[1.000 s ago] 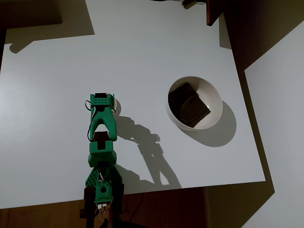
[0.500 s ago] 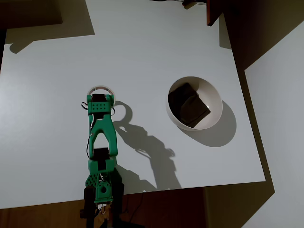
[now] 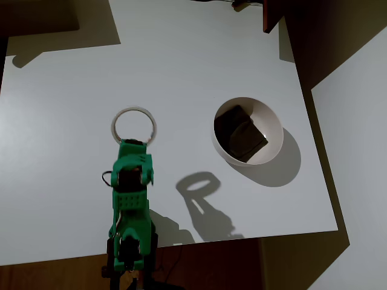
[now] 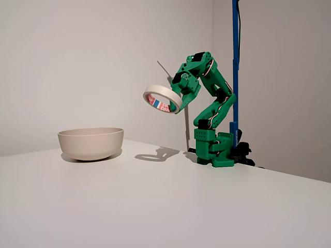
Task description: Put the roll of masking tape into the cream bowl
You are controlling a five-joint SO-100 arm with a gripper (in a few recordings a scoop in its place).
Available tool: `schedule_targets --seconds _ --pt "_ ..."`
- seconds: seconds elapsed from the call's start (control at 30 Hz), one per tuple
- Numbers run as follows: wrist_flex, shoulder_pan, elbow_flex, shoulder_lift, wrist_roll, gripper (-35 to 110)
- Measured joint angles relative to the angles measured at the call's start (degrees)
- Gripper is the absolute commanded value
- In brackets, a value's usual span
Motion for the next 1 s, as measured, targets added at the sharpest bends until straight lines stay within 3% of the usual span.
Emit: schedule_targets --seconds 0.37,1.0 --pt "2.11 22.68 -21.36 -1.76 -3.43 -8" --pt "-10.72 48.16 -54.84 -51.68 -3.43 -8"
